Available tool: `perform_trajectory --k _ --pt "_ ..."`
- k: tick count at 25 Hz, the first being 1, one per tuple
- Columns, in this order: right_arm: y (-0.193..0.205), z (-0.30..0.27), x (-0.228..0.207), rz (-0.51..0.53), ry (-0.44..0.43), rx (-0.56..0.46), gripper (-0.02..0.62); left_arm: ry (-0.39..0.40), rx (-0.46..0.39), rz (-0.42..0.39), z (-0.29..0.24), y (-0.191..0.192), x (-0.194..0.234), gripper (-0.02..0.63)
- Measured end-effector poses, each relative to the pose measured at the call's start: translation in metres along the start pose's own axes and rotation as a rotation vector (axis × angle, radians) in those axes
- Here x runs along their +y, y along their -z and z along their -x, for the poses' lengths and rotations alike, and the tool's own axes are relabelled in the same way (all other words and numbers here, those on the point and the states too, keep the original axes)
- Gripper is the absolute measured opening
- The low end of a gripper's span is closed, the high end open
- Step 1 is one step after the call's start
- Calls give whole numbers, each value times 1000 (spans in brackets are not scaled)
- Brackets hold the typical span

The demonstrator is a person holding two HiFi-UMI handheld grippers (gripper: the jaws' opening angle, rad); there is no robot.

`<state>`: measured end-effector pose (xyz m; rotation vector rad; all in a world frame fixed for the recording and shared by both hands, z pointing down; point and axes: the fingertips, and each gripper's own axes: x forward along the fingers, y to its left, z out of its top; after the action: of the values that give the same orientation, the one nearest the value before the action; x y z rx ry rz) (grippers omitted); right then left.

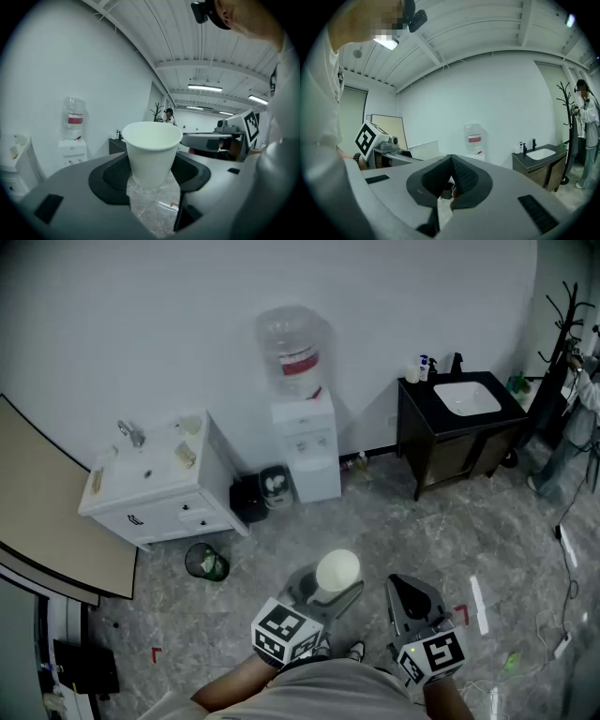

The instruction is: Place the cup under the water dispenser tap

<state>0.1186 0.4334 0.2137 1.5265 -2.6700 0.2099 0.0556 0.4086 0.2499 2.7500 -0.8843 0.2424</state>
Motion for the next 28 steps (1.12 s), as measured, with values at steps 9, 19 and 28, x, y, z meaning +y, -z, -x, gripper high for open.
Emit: perform_trajectory --k 9,19,28 --pt "4 6 -11 2 -42 -7 8 -22 4 11 -13 7 -9 265" --pt "2 -20 -8 -25 -167 -40 8 -91 0 -2 -23 13 14 265" --pt "-3 -118 -22 -32 -173 -39 8 -115 -36 13 -47 3 107 265"
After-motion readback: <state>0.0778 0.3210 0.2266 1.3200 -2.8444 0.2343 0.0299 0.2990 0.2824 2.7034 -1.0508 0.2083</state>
